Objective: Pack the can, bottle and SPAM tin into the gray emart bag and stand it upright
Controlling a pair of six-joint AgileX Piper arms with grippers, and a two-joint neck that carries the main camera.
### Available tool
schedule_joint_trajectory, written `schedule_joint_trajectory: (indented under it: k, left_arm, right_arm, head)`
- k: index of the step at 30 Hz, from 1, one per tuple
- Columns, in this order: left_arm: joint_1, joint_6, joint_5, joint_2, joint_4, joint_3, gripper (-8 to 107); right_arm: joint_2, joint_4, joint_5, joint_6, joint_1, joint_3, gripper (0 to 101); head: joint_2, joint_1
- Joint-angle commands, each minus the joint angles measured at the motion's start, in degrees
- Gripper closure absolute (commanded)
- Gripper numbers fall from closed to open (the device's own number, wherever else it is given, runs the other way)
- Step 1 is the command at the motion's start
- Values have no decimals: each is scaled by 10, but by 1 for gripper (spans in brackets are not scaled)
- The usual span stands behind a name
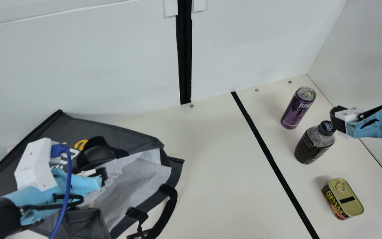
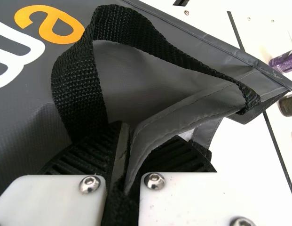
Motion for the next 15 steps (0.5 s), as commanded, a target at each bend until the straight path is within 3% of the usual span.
schedule_joint_trajectory:
  k: [1, 7, 15]
  left_arm:
    - [0, 0, 0, 0, 0, 0, 107]
    - [0, 0, 0, 0, 0, 0, 107]
    - [0, 0, 0, 0, 0, 0, 107]
  right_arm:
    - [0, 0, 0, 0, 0, 0, 6]
    - [-1, -21, -5, 23, 22, 1, 6]
    - [31, -56, 1, 59, 48, -39, 6]
  head:
    - [-1, -13]
    - [-1, -13]
    - [-1, -13]
